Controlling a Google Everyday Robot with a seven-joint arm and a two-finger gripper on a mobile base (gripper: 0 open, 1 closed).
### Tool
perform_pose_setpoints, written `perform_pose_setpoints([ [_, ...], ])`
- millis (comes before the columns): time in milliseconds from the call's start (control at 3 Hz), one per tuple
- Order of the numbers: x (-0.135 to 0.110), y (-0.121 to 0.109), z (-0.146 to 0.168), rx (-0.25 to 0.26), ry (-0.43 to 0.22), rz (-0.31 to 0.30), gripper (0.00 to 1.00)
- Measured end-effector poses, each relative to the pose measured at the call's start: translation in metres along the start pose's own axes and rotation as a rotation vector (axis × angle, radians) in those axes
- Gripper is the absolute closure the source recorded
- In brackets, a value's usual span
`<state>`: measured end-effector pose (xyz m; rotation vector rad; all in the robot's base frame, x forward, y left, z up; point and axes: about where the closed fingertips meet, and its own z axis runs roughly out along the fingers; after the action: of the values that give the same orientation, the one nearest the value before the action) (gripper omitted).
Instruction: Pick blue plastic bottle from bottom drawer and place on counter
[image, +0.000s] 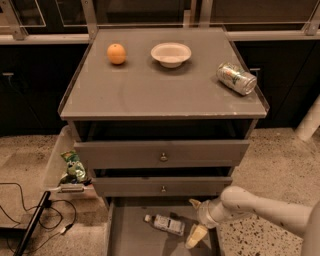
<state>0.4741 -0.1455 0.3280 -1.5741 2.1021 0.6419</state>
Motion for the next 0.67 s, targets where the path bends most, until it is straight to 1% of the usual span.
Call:
perform_pose_setpoints([
  [333,0.020,-0.018,0.043,-0.002,-0.043,-0.002,0.00],
  [667,0.035,-0.029,0.073,0.013,-0.094,-0.037,0.00],
])
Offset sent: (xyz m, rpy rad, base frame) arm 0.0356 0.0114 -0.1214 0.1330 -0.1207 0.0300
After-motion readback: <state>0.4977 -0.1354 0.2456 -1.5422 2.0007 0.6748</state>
